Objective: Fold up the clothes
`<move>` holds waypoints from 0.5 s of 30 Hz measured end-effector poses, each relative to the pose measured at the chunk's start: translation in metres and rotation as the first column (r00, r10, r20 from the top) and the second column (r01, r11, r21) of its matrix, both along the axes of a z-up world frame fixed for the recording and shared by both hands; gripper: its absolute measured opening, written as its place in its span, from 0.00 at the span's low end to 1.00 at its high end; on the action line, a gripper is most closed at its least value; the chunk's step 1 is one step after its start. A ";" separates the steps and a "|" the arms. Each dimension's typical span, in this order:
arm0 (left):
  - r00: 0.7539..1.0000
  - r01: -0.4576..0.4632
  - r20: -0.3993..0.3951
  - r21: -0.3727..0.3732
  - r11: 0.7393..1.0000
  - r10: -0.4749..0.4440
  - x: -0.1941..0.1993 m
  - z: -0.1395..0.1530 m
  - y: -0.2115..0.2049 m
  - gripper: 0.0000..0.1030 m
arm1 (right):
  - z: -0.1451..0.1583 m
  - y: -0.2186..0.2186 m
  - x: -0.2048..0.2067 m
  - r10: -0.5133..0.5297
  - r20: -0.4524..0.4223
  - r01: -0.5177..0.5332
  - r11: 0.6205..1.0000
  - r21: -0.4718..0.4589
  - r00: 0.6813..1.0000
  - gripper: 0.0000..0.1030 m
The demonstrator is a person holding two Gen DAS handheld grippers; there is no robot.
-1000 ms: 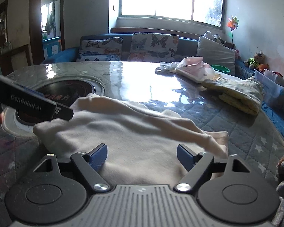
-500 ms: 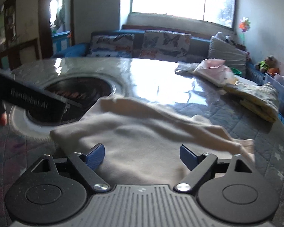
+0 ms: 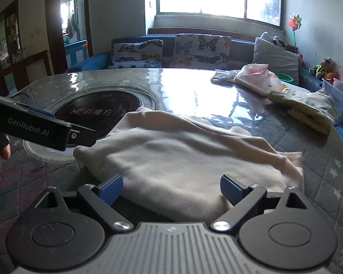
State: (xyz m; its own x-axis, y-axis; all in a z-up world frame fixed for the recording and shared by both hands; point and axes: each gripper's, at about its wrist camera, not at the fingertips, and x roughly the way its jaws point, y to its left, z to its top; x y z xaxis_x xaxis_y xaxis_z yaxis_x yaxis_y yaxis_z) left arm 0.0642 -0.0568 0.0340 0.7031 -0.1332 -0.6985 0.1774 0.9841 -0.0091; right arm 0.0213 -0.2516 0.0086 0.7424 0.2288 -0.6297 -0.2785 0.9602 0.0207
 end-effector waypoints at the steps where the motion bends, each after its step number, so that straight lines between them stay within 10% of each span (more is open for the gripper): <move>1: 1.000 -0.006 0.003 0.010 1.000 0.006 -0.002 -0.001 -0.001 1.00 | 0.001 -0.001 -0.002 -0.005 0.001 0.005 1.000 0.003 1.000 0.91; 15: 0.997 -0.003 -0.079 -0.028 1.000 0.001 -0.019 -0.009 -0.002 1.00 | 0.002 -0.013 -0.023 -0.043 -0.015 0.043 0.998 0.039 0.999 0.95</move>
